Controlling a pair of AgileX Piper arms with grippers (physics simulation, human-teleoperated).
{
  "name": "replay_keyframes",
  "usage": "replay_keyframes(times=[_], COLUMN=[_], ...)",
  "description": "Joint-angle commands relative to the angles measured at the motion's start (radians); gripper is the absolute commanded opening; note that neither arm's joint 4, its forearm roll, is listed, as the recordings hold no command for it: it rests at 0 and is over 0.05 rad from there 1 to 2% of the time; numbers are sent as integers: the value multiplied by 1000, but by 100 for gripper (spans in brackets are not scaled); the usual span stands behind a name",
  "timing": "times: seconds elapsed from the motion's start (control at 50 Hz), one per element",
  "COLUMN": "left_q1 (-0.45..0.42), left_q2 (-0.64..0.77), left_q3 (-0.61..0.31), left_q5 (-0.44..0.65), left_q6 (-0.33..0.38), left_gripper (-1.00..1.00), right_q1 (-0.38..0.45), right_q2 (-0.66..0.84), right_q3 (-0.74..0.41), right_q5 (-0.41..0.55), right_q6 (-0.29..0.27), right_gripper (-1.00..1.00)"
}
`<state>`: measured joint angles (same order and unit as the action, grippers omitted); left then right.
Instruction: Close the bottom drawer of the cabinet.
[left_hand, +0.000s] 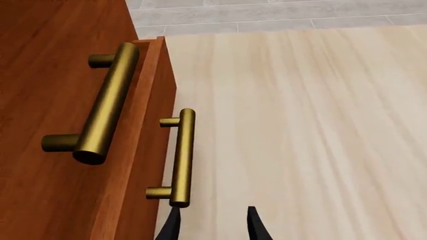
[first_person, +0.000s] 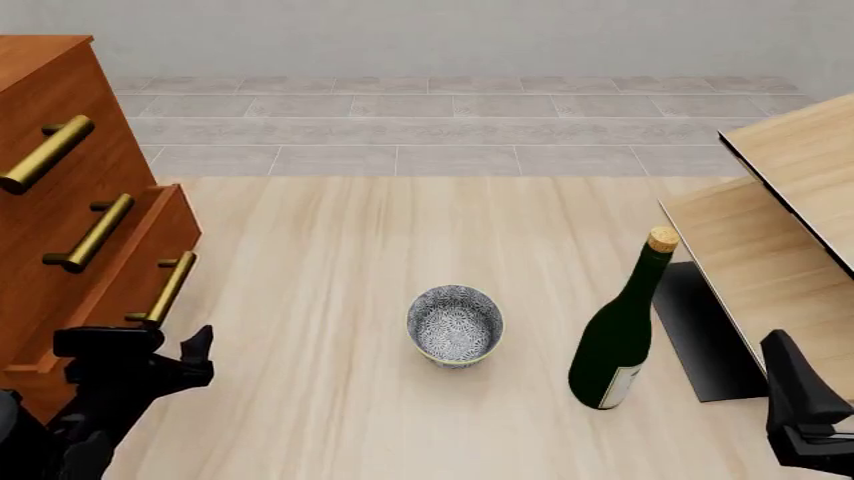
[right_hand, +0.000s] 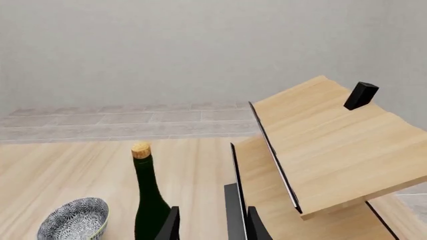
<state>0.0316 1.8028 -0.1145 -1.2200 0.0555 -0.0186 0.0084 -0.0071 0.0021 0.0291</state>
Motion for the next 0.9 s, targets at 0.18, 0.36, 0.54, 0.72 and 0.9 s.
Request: replay_keyframes(times=[0.18,0.36,0.54,0.72,0.9], left_q1=[32,39,57,67,75], left_q2=[11,5,8,15,26], left_q3=[-21,-17,-23,-28,-38], left_q5=[0,0,0,0,0], left_q6=[25,35,47,52,63], left_gripper=[100,100,100,100,100], right_q1=[-2,-4,-5,-5,-7], right_q2=[-1,-2,-2,-2,-2], right_q3=[1,2,3,2,2], right_q5=[-1,-2,-3,-3,-4], right_q6=[1,2,1,1,1], right_gripper=[100,100,100,100,100])
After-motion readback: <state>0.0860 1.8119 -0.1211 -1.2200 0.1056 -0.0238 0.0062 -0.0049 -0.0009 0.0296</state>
